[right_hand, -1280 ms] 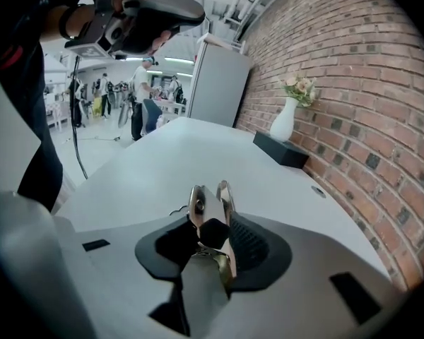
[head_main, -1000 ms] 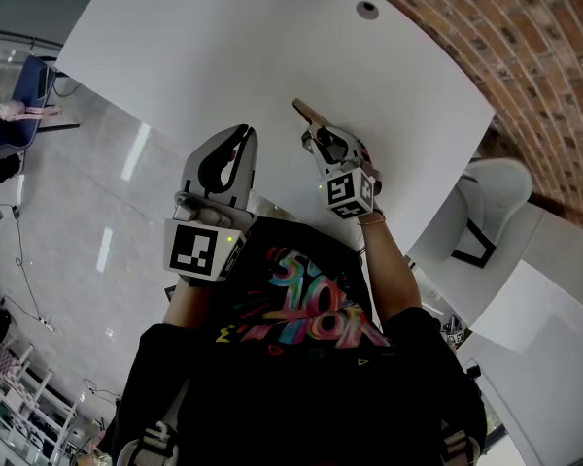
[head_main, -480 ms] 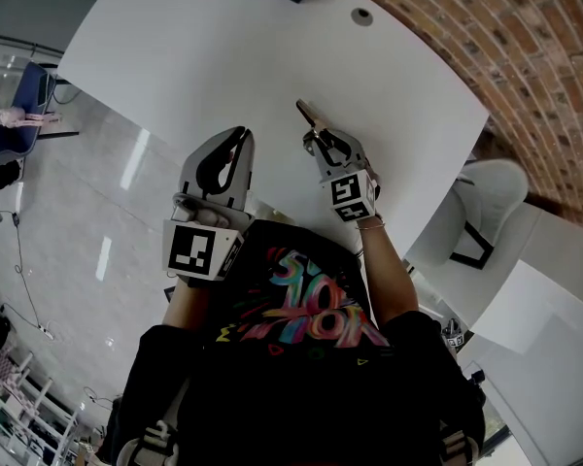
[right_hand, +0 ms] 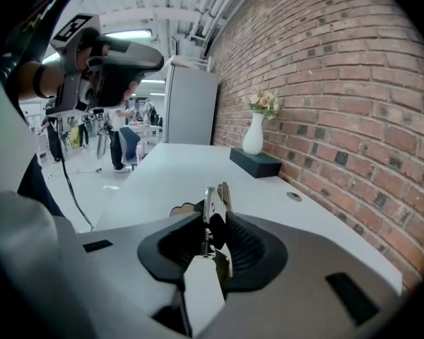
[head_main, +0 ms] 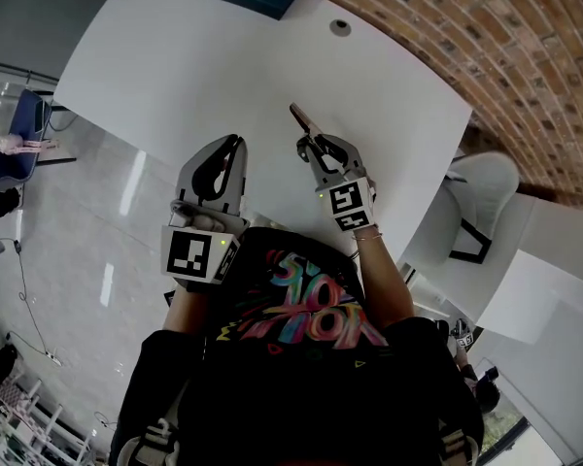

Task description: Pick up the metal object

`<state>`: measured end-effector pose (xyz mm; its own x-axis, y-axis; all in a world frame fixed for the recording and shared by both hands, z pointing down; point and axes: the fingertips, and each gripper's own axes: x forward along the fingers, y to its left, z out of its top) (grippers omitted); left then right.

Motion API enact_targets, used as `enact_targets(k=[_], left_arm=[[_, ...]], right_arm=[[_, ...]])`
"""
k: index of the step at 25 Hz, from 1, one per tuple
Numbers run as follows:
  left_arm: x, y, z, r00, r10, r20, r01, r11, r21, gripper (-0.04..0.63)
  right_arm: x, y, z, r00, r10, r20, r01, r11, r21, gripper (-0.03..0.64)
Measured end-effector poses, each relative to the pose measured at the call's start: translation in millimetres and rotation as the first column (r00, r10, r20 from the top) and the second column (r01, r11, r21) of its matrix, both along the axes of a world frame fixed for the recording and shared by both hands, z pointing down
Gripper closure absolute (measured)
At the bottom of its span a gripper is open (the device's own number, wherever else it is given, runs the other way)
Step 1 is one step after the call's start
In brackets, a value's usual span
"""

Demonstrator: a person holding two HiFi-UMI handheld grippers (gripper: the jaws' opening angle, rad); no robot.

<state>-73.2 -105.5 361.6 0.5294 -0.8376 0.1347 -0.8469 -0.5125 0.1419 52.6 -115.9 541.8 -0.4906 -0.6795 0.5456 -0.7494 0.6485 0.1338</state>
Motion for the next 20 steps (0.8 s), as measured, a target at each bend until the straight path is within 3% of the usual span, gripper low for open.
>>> enact_targets(k=[13, 20], left_arm=[[17.9, -0.8, -15.8, 0.996, 0.094, -0.006, -0.094, 0.995, 0.037, 0.555], [32.9, -4.9, -21.3, 0.988, 0.152, -0.01, -0.151, 0.987, 0.048, 0.555]], right_arm=[[8.9, 10.4, -85.2, 0.996, 0.072, 0.052, -0.077, 0.991, 0.108, 0.5], [22.3, 17.6, -133.7, 0.98, 0.146, 0.136, -0.167, 0.973, 0.158, 0.502]])
